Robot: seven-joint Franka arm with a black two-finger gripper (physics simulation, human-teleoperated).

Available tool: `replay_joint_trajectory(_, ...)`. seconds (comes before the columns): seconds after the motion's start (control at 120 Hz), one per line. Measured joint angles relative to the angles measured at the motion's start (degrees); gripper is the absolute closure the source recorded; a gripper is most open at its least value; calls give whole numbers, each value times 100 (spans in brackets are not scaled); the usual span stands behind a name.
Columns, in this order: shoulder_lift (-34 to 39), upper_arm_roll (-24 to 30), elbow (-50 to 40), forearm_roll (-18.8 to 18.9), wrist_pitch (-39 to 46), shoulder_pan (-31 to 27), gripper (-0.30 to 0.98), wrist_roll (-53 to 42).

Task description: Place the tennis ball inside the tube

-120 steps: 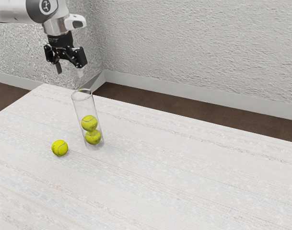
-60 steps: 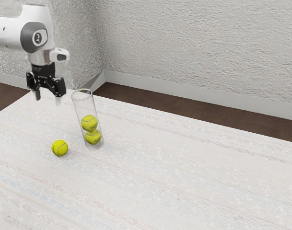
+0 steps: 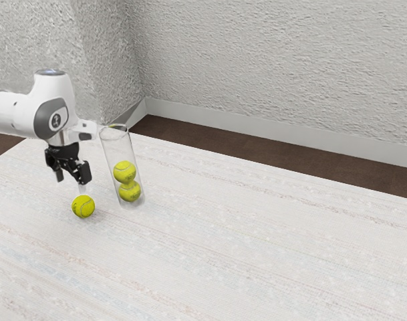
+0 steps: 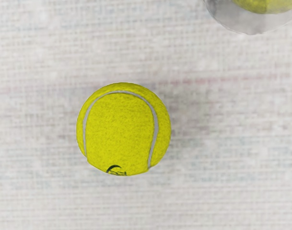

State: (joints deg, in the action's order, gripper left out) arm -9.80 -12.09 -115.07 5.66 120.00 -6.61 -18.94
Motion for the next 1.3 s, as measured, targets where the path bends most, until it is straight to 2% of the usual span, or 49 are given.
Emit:
replay_joint_trajectory(0.167,-87,-102,-296,-20,649,5,0,-294)
replay_joint_trajectory(0.325,-364,-216,-257,-33,943,-8,0,-550)
replay_joint_trajectory(0.425,-530,-222,-255,-165,1093,-6,0,-686)
replay_joint_trajectory(0.817,-1081,-218,-185,-603,1357,-5,0,-1071)
replay_joint_trajectory(1.3,-1532,-302,43,-819,1559,2,0,-1313)
